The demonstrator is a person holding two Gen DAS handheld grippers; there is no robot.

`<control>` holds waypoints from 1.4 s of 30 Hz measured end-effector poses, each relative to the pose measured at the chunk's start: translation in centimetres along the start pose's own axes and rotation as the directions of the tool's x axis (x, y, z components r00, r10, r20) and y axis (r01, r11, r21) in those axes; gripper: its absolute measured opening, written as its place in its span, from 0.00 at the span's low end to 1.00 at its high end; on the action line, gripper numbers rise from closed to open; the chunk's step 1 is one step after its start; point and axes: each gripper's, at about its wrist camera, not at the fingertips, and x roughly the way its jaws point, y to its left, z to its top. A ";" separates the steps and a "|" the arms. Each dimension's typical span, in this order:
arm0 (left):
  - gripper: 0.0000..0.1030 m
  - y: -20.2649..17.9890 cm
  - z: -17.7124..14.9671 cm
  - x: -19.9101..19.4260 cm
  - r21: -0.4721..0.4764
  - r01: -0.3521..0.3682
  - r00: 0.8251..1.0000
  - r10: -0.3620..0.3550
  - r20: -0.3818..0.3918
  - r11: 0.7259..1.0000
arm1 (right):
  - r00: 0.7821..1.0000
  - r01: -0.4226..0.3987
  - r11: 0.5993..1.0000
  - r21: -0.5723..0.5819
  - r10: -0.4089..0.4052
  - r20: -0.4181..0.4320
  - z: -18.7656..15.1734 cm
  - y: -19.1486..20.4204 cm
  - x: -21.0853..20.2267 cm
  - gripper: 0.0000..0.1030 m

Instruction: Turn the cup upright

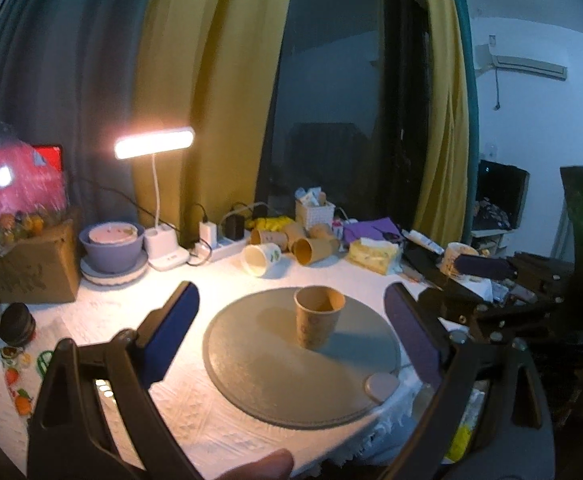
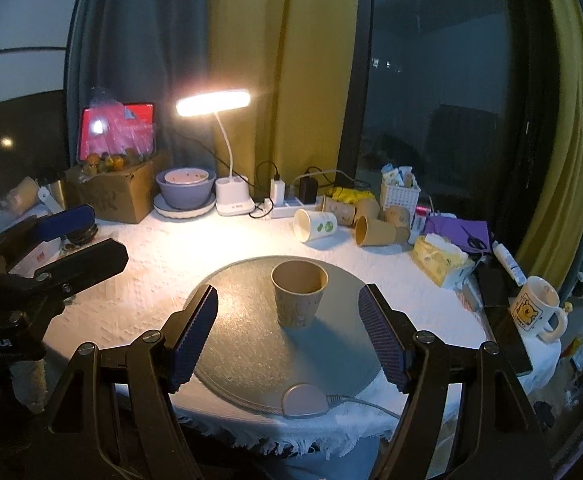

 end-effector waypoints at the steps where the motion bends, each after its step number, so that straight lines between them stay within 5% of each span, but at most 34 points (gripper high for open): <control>1: 0.92 0.0 0.1 -0.2 0.001 -0.002 1.000 0.002 0.005 1.000 | 1.000 0.000 1.000 0.002 0.000 0.003 0.0 0.1 -0.1 0.74; 42: 0.92 1.6 -0.2 -1.4 -0.035 -0.032 0.999 0.033 0.013 0.999 | 0.999 -0.046 0.999 0.003 0.046 0.003 0.2 2.2 0.2 0.74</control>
